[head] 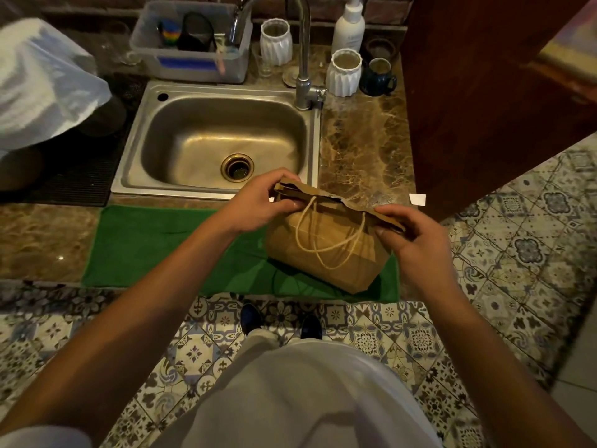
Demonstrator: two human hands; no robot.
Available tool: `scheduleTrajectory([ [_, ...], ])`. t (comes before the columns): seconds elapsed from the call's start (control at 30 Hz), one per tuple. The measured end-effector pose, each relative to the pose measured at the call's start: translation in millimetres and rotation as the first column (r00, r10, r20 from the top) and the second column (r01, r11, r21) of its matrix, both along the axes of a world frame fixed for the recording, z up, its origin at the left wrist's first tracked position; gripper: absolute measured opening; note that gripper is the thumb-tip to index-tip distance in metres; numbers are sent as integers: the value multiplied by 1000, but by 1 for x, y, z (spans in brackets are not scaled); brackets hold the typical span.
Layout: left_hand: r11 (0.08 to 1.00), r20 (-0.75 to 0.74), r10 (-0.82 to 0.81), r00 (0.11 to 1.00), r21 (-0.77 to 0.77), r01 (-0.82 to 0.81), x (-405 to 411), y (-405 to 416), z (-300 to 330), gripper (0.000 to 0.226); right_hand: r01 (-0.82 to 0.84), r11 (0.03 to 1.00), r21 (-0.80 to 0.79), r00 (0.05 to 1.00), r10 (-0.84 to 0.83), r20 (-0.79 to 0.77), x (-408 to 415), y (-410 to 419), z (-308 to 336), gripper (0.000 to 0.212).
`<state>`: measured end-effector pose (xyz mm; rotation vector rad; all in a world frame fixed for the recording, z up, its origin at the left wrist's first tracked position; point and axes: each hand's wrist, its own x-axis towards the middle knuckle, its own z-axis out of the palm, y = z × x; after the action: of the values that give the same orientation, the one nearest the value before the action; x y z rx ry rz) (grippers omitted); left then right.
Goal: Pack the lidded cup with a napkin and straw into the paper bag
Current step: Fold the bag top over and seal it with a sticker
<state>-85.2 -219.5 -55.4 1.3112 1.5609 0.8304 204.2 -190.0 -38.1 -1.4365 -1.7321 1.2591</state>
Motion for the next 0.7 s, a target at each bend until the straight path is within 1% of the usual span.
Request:
scheduleTrajectory([
  [0.07, 999, -4, 19, 1000, 47, -19, 0, -5, -3, 32, 11, 1000, -5, 999, -12, -39, 0, 4, -4, 40],
  [0.17, 995, 35, 48, 998, 89, -51, -4, -12, -5, 35, -38, 999, -30, 998, 36, -49, 0, 10, -11, 54],
  [0.2, 993, 50, 57, 997, 101, -62, -5, -14, -4, 37, -48, 998, -26, 998, 47, -38, -1, 13, -13, 55],
  [0.27, 991, 70, 79, 994, 107, -86, -6, -20, -2, 45, -51, 999, -11, 999, 51, -16, -2, 19, -15, 47],
  [0.33, 988, 89, 91, 992, 120, -101, -7, -26, -1, 50, -50, 999, -16, 998, 49, -46, -4, 25, -15, 35],
  [0.4, 983, 101, 101, 990, 145, -115, -7, -32, -1, 47, -52, 999, -18, 996, 50, -68, -7, 29, -15, 30],
  [0.47, 980, 105, 111, 988, 156, -126, -10, -38, -2, 42, -65, 998, -21, 996, 63, -56, -10, 33, -16, 33],
  [0.53, 979, 94, 121, 988, 155, -135, -10, -43, -2, 42, -84, 996, -13, 995, 83, -55, -12, 37, -17, 38],
  [0.63, 974, 69, 146, 987, 168, -155, -8, -47, 2, 42, -134, 991, -1, 987, 134, -91, -17, 42, -18, 39],
  [0.7, 980, 140, 149, 979, 111, -165, -9, -47, 9, 31, -181, 983, 29, 980, 182, -81, -19, 45, -21, 38],
])
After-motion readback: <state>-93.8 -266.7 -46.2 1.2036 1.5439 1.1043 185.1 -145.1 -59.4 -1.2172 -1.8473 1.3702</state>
